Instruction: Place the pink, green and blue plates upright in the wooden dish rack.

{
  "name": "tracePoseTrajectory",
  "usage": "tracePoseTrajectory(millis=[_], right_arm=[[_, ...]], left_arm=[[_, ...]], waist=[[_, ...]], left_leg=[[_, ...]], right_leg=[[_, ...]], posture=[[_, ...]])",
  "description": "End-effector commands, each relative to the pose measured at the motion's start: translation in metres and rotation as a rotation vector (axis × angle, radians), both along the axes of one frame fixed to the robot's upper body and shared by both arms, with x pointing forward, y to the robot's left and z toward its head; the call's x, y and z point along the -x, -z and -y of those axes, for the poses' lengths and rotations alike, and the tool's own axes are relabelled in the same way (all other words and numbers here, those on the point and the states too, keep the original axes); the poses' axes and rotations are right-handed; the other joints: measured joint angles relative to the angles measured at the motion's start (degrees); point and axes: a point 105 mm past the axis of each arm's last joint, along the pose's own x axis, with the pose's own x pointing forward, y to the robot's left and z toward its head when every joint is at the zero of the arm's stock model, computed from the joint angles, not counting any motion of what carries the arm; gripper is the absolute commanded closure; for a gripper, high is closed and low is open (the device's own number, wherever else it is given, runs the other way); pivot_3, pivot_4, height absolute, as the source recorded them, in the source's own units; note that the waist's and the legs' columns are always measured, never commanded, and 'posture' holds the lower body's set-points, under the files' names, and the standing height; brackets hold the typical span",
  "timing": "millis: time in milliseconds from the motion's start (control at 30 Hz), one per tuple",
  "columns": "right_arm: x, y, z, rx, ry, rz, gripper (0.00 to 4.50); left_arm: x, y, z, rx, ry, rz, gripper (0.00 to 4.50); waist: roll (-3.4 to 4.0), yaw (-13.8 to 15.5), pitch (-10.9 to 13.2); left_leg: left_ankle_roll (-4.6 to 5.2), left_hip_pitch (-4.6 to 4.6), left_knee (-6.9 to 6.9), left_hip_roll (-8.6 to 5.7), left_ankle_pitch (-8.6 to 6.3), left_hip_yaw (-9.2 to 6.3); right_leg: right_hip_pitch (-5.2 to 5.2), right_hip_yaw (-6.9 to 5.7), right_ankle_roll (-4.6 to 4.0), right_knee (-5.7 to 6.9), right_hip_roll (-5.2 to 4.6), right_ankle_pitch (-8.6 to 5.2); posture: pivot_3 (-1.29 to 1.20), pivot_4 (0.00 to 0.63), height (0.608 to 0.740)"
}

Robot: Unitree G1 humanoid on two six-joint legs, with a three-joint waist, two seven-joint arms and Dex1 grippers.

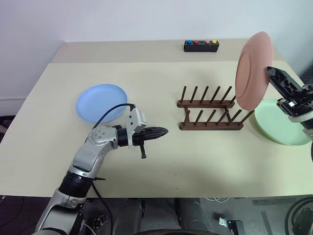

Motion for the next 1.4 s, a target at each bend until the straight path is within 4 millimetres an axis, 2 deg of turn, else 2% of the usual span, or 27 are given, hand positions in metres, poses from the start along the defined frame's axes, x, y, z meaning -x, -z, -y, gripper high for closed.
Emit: tracePoseTrajectory(millis=[33,667,1233,1267,1333,1400], right_arm=[[0.007,-0.009,0.005,0.018,0.017,0.032,4.45],[0.018,-0.005,0.014,0.026,-0.008,0.045,4.45],[0.008,0.010,0.030,0.032,0.058,-0.006,4.45],[0.008,0.010,0.031,0.033,0.059,-0.009,3.89],[0.008,0.011,0.032,0.038,0.069,-0.014,3.23],[0.007,0.012,0.034,0.043,0.086,-0.021,2.18]], left_arm=[[0.004,-0.007,0.002,0.002,0.015,0.032,4.50],[0.004,-0.007,0.004,-0.002,0.025,0.030,4.50],[0.004,-0.006,0.005,-0.007,0.022,0.036,4.50],[0.004,-0.006,0.004,-0.008,0.021,0.036,4.50],[0.004,-0.005,0.004,-0.009,0.020,0.035,4.50],[0.004,-0.005,0.004,-0.009,0.020,0.034,4.50]], waist=[[0.00,0.0,0.0],[0.00,0.0,0.0],[0.00,0.0,0.0],[-0.01,0.0,0.0],[-0.01,0.0,0.0],[-0.01,0.0,0.0]], left_leg=[[0.00,0.00,0.00,0.00,0.00,0.00],[0.00,-0.03,-0.03,0.00,0.00,0.00],[0.00,-0.03,-0.01,0.00,0.00,0.01],[0.00,-0.03,-0.02,0.00,0.00,0.00],[0.00,-0.04,-0.02,0.00,0.00,0.01],[0.00,-0.05,-0.02,0.00,0.00,0.00]], right_leg=[[0.00,0.00,0.00,0.00,0.00,0.00],[-0.04,0.00,0.00,-0.01,0.00,0.00],[-0.04,0.00,0.00,-0.02,0.01,0.00],[-0.04,0.00,0.00,-0.02,0.01,0.00],[-0.04,0.00,0.00,-0.02,0.01,0.00],[-0.05,0.00,0.00,-0.02,0.01,0.00]], posture=[[0.00,0.150,0.740],[0.00,0.150,0.740],[0.00,0.150,0.740],[0.00,0.150,0.740],[0.00,0.150,0.740],[0.00,0.150,0.740]])
